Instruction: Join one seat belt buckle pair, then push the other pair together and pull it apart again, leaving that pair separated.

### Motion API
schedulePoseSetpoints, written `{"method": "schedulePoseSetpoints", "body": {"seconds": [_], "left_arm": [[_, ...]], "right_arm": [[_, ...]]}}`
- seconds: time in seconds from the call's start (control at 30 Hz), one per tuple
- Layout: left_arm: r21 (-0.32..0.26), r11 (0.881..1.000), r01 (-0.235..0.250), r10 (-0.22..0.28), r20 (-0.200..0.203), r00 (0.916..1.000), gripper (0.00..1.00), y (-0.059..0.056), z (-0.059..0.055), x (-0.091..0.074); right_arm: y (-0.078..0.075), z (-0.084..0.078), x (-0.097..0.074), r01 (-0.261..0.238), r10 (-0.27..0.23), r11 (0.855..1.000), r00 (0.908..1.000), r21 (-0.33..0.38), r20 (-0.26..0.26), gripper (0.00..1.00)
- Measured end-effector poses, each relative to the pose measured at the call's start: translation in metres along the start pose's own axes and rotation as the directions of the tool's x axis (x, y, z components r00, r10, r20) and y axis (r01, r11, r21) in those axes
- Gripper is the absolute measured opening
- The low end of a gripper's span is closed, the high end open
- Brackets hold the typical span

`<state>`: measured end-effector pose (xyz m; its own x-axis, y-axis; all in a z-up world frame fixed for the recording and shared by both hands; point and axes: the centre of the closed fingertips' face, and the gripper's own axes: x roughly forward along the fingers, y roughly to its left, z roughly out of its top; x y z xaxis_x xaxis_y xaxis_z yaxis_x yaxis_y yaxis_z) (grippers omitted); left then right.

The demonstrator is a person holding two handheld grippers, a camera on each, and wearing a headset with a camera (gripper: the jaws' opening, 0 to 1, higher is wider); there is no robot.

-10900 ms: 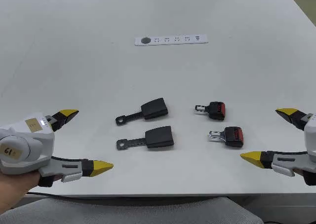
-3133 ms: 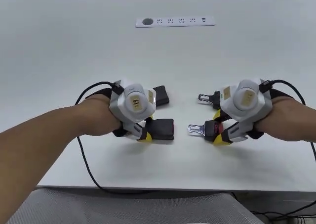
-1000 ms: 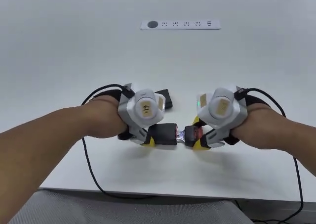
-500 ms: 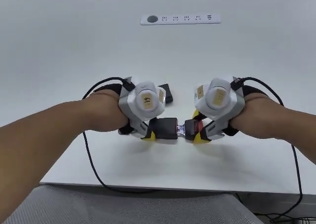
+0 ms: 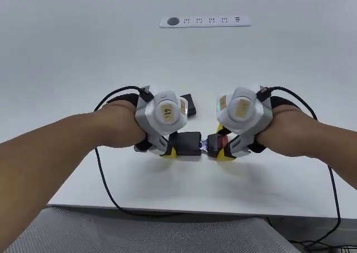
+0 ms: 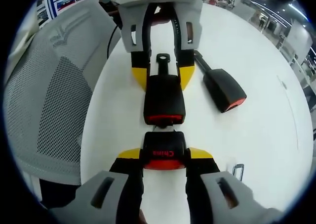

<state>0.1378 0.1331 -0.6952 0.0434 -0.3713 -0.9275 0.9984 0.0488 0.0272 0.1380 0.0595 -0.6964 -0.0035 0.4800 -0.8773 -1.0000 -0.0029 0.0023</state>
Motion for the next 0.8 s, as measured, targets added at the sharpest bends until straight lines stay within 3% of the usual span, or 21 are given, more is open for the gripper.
{"method": "schedulePoseSetpoints", "body": {"seconds": [0.3, 0.57, 0.67, 0.8], "left_arm": [[0.004, 1.000, 0.011, -0.011, -0.003, 0.9999, 0.30, -0.0008, -0.0002, 0.0002], [-0.007, 1.000, 0.010, -0.010, -0.006, 0.9999, 0.30, -0.0011, -0.0005, -0.0006], [-0.051, 0.999, 0.009, -0.008, 0.030, 0.9995, 0.30, 0.0002, -0.0036, -0.0023], [-0.059, 0.998, 0.003, -0.001, 0.037, 0.9993, 0.29, 0.0010, -0.0038, -0.0013]], "right_arm": [[0.0007, 0.0083, 0.0028, 0.002, -0.002, 1.000, 0.9997, -0.003, 0.024, 0.31], [0.0015, 0.0039, 0.0028, -0.001, 0.001, 1.000, 0.9999, 0.011, 0.012, 0.31], [0.0026, 0.0019, 0.0025, -0.010, 0.010, 1.000, 0.9992, -0.007, 0.040, 0.31], [0.0003, 0.0023, 0.0016, -0.011, 0.011, 1.000, 0.9983, 0.001, 0.057, 0.31]]}}
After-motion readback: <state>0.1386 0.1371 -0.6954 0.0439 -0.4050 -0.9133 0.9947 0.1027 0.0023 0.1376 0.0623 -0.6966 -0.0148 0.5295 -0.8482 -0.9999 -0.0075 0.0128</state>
